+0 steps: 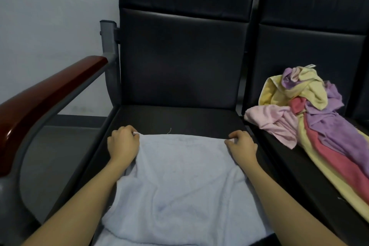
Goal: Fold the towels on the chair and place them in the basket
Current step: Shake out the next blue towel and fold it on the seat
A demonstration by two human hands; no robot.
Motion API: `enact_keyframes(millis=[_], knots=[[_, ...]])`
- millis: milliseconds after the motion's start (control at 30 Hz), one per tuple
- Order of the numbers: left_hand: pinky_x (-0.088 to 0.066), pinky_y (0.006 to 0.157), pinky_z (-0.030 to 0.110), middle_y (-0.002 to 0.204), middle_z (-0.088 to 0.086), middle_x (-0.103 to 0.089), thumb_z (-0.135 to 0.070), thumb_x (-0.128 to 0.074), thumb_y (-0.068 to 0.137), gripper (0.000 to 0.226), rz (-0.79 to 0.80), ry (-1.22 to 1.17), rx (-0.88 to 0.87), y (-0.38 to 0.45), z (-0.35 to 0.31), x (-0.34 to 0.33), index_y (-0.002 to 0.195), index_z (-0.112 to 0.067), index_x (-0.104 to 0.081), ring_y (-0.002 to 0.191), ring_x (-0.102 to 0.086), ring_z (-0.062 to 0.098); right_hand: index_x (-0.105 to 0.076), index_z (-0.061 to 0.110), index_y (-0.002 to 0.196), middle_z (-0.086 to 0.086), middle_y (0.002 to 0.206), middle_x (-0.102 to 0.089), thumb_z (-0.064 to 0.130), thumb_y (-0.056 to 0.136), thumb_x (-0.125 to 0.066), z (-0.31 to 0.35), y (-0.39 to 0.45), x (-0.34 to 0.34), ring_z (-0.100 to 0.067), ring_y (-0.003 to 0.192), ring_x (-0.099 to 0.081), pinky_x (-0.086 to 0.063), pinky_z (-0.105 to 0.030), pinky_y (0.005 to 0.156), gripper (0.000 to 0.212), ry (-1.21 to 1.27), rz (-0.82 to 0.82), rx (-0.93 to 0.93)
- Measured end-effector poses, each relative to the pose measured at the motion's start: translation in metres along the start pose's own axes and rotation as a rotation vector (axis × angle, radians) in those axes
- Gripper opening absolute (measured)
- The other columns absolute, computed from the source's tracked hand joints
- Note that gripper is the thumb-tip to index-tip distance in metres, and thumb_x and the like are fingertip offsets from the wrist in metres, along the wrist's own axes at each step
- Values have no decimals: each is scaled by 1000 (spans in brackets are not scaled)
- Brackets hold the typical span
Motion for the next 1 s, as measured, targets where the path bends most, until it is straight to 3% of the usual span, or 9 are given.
enact_keyframes(millis=[100,167,300,500,600,733,800,867,1000], knots=[[-46,83,42,93,5,-66,-17,-56,92,10,9,14,-35,-1,1,-1,95,-13,-65,89,-59,25,-59,14,123,-10,131,-47,34,93,-58,-6,-2,-5,-32,122,-41,-28,-38,102,36,-153,20,-15],[-47,85,43,99,7,-65,-17,-54,93,13,21,30,-50,-2,1,-1,100,-13,-65,93,-58,25,-57,15,126,-10,134,-45,33,94,-54,-6,-4,-6,-32,123,-39,-28,-38,103,36,-187,40,5],[-43,92,41,120,13,-56,-19,-49,97,28,125,126,-60,-2,3,-8,121,-8,-59,109,-51,30,-58,17,119,-6,130,-45,24,90,-54,-4,-8,-5,-29,122,-38,-27,-37,102,30,-146,83,14],[-40,91,37,119,14,-51,-23,-42,99,26,196,268,-80,-7,-1,0,117,-9,-55,108,-46,30,-54,18,103,-6,116,-51,18,95,-48,1,-18,3,-26,113,-46,-28,-37,98,11,-146,100,-8],[-41,90,37,116,12,-54,-24,-41,99,23,141,222,-119,-14,-9,17,115,-13,-54,106,-48,28,-51,22,97,-2,93,-62,17,96,-46,5,-30,13,-22,95,-56,-29,-37,94,7,-42,29,34],[-38,70,35,103,11,-62,-22,-44,99,20,-20,61,-189,-21,-30,60,104,-10,-59,93,-54,28,-55,25,87,4,80,-61,12,93,-52,20,-48,49,-16,84,-52,-25,-33,82,14,246,-120,102],[-35,65,33,98,8,-62,-23,-46,99,19,-80,-2,-204,-25,-41,83,101,-10,-60,86,-52,23,-57,24,84,3,82,-63,8,90,-57,31,-52,69,-19,85,-57,-37,-34,81,17,345,-158,189],[-34,64,32,95,3,-59,-24,-46,99,18,-104,-54,-200,-28,-52,102,101,-12,-59,81,-47,17,-61,19,91,0,89,-64,4,89,-59,39,-56,89,-20,88,-60,-44,-24,74,15,431,-182,235],[-36,66,32,87,-4,-54,-25,-49,99,16,-189,-178,-171,-32,-70,139,99,-14,-60,77,-48,14,-63,12,109,2,97,-62,5,90,-59,52,-68,131,-11,86,-57,-38,-12,65,21,475,-305,240]])
Point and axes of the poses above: each hand's wrist, its own y-axis towards the middle knuckle, its own x-axis out of the back of the hand, z = x × y, the point moved 6 cm from there along y, towards the middle knuckle
